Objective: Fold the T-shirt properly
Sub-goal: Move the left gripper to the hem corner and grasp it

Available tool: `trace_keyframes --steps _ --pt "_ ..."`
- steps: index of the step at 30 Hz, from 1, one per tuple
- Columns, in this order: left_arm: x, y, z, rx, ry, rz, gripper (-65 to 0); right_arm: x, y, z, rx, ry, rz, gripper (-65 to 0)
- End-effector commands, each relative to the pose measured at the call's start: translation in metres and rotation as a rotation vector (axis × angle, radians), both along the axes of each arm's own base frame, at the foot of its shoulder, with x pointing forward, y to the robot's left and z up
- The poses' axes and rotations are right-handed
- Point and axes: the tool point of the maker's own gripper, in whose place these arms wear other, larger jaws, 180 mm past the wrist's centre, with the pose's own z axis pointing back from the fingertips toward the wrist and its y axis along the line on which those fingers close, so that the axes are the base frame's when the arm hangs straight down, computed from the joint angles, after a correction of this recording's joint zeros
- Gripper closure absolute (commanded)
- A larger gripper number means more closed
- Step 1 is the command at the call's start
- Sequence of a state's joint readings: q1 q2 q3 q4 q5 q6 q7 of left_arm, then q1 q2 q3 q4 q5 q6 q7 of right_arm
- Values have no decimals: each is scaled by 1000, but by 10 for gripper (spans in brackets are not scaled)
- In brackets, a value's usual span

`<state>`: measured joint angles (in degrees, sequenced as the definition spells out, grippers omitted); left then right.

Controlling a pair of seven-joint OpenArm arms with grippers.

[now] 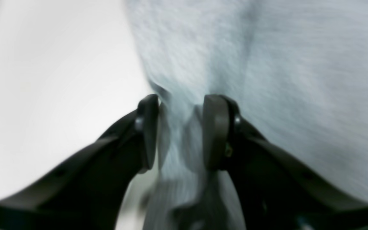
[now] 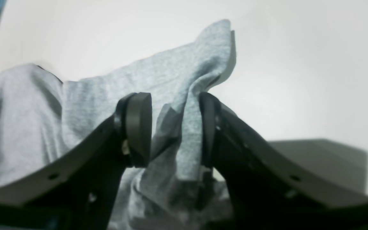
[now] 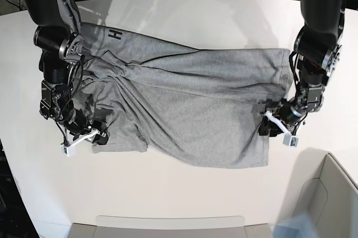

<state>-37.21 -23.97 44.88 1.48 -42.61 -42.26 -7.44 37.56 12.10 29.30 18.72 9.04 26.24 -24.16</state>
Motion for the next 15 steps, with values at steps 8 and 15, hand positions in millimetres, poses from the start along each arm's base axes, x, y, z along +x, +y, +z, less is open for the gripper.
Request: trace_keyframes --steps 8,15 --pt "-140 23 -88 155 466 -106 -180 -3 -16 0 -73 43 6 -244" --pt "-50 52 -29 120 287 28 -182 -4 -16 -1 -75 45 6 -244"
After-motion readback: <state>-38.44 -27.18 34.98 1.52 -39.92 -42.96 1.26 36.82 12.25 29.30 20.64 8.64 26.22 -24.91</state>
